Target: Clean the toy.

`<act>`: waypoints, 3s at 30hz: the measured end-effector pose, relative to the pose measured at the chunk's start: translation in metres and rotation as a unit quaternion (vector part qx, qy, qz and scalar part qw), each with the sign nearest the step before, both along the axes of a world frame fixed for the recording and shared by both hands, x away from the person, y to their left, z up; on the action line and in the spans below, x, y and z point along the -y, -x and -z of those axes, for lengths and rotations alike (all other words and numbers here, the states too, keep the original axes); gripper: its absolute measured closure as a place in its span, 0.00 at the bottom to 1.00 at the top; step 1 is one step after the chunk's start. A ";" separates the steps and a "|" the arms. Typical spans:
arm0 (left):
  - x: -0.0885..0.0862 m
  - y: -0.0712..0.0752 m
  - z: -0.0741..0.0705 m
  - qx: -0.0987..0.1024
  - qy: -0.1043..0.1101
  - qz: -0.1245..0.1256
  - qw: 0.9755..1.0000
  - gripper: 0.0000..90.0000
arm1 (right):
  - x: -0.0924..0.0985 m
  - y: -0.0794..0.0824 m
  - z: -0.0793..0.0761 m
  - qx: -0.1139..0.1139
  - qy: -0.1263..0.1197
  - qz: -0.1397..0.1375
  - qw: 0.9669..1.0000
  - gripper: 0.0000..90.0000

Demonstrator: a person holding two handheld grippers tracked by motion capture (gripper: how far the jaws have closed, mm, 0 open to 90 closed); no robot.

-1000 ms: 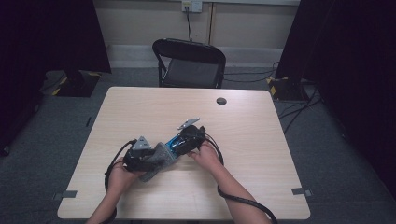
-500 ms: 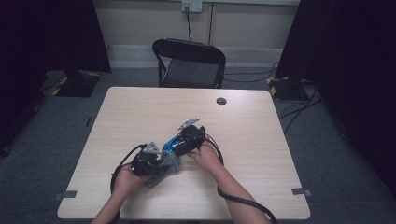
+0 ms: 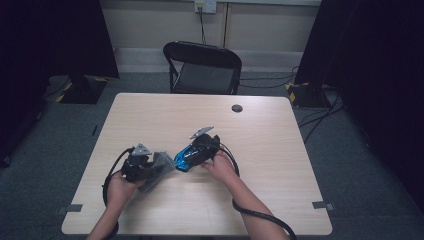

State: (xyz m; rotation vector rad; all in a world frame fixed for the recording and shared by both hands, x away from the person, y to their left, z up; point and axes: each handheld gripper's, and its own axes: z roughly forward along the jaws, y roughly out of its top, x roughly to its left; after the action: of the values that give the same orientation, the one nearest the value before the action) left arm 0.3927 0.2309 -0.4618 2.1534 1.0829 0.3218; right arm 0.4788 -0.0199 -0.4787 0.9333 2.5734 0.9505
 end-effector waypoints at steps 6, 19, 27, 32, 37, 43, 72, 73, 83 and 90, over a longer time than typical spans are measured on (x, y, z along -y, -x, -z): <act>-0.018 -0.009 0.003 0.002 -0.002 -0.043 0.999 0.81 | 0.000 0.000 0.000 0.000 0.001 -0.001 1.000 0.00; -0.006 -0.021 0.008 -0.005 -0.013 -0.081 0.997 0.81 | -0.001 0.002 0.000 0.001 0.000 -0.002 1.000 0.00; 0.014 -0.023 0.012 -0.016 -0.024 -0.067 0.997 0.81 | -0.001 0.002 0.000 0.002 0.000 -0.003 1.000 0.00; 0.021 -0.023 0.010 -0.022 -0.035 -0.051 0.998 0.81 | -0.001 0.002 0.000 0.000 0.001 -0.002 1.000 0.00; 0.031 -0.020 0.010 -0.025 -0.039 -0.031 0.998 0.81 | -0.001 0.002 0.000 0.000 0.001 -0.002 1.000 0.00; 0.033 -0.017 0.009 -0.035 -0.033 -0.022 0.999 0.81 | -0.002 0.002 0.000 -0.001 0.000 -0.001 1.000 0.00; 0.044 0.005 0.007 -0.056 -0.013 0.016 0.998 0.81 | -0.003 0.003 0.000 0.002 0.000 -0.003 1.000 0.00; 0.044 0.006 0.007 -0.057 -0.013 0.017 0.998 0.81 | -0.003 0.003 0.000 0.002 0.000 -0.003 1.000 0.00; 0.052 0.009 0.008 -0.059 -0.003 0.034 0.998 0.81 | -0.003 0.003 0.000 0.002 0.000 -0.003 1.000 0.00; 0.061 0.012 0.008 -0.062 0.003 0.048 0.997 0.81 | -0.003 0.004 0.000 0.002 -0.001 -0.002 1.000 0.00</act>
State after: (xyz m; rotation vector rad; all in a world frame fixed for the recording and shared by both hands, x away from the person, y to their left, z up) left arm 0.3810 0.1701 -0.4697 2.2369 1.0430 0.1418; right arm 0.4751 -0.0170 -0.4790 0.9263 2.5722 0.9539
